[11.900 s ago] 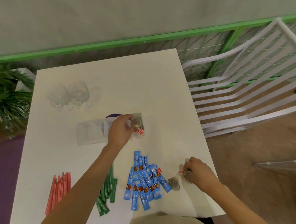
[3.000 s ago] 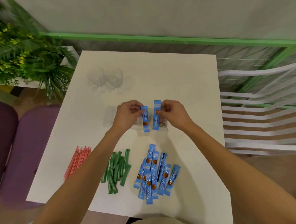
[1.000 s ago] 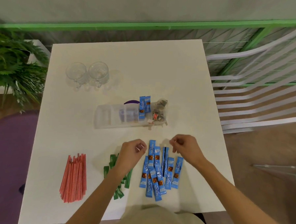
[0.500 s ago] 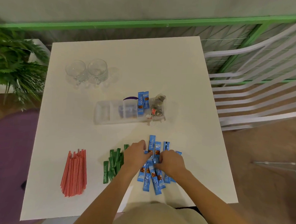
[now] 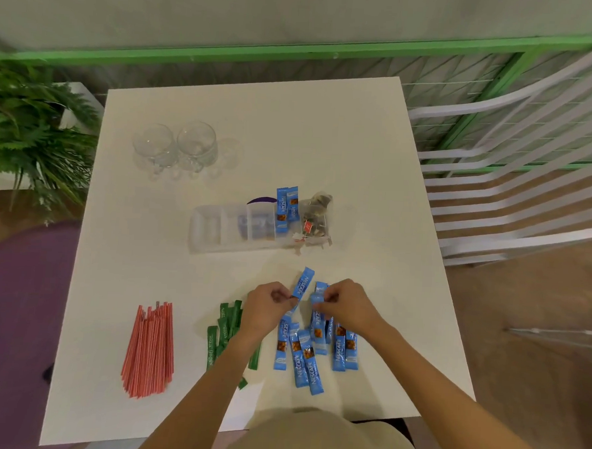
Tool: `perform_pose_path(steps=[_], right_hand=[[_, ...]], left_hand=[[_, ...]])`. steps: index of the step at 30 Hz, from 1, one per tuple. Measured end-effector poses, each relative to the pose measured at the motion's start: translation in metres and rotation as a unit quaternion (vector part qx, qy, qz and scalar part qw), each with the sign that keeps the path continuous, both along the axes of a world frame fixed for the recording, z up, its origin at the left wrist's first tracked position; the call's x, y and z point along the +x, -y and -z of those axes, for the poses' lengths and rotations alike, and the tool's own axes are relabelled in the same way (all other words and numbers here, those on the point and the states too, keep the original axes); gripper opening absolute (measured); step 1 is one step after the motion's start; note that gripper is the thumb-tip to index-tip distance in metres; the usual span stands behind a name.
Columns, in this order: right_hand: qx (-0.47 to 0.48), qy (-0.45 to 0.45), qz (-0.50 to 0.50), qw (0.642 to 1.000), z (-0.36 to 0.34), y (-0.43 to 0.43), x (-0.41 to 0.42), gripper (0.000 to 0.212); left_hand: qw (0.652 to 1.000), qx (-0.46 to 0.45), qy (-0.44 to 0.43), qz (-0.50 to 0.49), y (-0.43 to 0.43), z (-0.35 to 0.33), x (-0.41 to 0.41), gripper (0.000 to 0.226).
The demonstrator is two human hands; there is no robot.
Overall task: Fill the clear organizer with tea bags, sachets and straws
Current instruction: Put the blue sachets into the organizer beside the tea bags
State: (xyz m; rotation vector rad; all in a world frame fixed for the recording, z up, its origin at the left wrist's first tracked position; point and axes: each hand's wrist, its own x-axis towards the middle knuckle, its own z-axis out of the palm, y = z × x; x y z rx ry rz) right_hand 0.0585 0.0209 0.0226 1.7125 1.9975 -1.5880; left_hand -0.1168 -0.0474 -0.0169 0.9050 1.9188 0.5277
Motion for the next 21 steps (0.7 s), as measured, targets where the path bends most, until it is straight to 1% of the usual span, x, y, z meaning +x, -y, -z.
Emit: perform_pose_path(steps=[5,9,13,16,18,21], right_hand=[[0.035,-0.078,0.022,0.996,-0.026,-0.042,-0.011,0.028],[0.079,-0.104,0.017,0.991,-0.051,-0.081,-0.030,0.017],[0.120,-0.114,-0.003,0.986,-0.071,-0.119,-0.052,0.006],[0.159,-0.087,-0.033,0.983,-0.078,-0.140,-0.068,0.006],[0.166,-0.071,-0.047,0.982,-0.077,-0.148,-0.077,0.007],[0.170,-0.049,-0.078,0.981,-0.069,-0.152,-0.088,0.009]], left_hand=[[0.987,0.042,0.121,-0.092,-0.007,-0.024,-0.013,0.014],[0.978,0.084,0.151,-0.121,-0.020,-0.041,-0.024,0.015],[0.970,0.139,0.143,-0.136,-0.045,-0.056,-0.038,0.020],[0.974,0.158,0.098,-0.127,-0.069,-0.063,-0.051,0.012],[0.976,0.167,0.072,-0.116,-0.083,-0.065,-0.059,0.004],[0.979,0.179,0.032,-0.096,-0.101,-0.062,-0.068,0.008]])
